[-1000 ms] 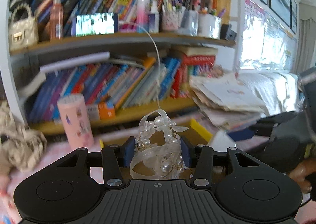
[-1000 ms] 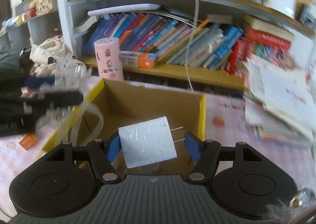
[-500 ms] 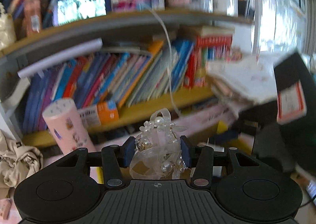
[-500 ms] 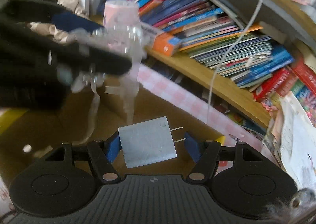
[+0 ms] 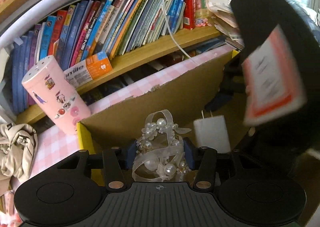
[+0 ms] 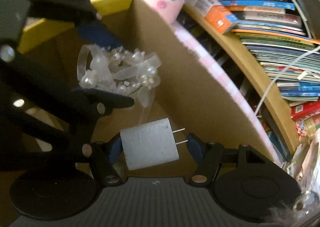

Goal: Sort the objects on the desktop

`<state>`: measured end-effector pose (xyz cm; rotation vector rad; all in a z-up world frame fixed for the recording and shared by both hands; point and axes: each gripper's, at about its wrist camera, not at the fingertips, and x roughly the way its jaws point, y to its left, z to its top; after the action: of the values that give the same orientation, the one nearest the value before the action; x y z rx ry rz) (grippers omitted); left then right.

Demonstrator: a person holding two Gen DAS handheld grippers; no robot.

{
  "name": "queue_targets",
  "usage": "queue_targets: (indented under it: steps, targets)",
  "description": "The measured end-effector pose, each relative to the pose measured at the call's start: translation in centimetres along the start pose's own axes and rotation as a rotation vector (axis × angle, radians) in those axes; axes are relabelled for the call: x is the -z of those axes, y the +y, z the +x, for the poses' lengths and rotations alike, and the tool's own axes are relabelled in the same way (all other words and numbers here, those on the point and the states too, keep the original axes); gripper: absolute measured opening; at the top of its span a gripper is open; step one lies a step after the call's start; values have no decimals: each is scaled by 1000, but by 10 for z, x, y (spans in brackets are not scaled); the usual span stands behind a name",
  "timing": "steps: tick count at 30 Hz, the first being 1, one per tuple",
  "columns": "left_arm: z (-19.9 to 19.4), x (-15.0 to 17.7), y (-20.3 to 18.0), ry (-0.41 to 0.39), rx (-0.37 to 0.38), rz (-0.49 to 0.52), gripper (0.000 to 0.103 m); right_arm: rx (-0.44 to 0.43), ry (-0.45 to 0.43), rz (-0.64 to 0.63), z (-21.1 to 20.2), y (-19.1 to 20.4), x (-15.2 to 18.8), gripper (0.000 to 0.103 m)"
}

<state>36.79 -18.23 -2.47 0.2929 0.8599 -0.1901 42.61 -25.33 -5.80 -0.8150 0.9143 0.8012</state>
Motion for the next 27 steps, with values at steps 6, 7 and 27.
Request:
queue_targets:
  steps: [6,7,27]
  targets:
    - [3,-3,5,43,14,-28,56,-24,46,-41,11,4,-4,66]
    - [3,-4,6,46,16,-34,58,-23,49,-40,11,4,-4,66]
    - [-51,0,-2,-42,-47,-60,97,35,-64,55,-42,0,20,90]
